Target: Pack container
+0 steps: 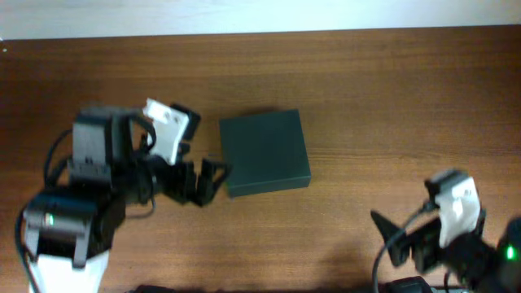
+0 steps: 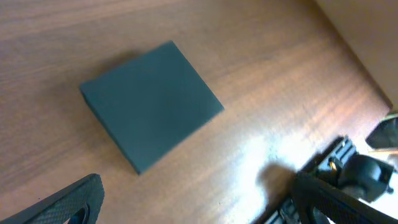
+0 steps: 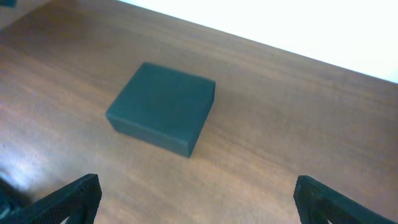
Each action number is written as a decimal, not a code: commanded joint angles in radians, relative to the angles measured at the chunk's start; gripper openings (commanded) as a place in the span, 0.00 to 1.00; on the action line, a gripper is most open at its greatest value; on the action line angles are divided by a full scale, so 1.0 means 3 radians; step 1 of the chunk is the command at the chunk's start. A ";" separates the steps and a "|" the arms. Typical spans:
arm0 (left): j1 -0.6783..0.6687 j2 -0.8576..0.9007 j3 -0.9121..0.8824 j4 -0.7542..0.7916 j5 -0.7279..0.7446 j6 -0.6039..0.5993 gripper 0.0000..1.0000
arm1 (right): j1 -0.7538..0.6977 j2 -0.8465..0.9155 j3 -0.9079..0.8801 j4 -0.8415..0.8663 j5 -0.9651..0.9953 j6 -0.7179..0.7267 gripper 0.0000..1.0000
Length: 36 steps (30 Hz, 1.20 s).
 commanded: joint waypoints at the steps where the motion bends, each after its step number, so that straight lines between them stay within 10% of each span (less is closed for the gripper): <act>1: -0.0094 -0.0264 -0.0240 0.0000 -0.0167 -0.0113 0.99 | 0.0028 -0.0319 -0.0263 -0.0020 0.0017 0.0000 0.99; 30: -0.0106 -0.1125 -0.0762 -0.0055 -0.0266 -0.0244 0.99 | 0.0028 -0.0570 -0.0376 -0.0090 0.0017 -0.0001 0.99; 36: -0.0108 -0.1127 -0.0763 -0.0009 -0.0988 -0.0193 0.99 | 0.0028 -0.0570 -0.0376 -0.0090 0.0017 -0.0001 0.99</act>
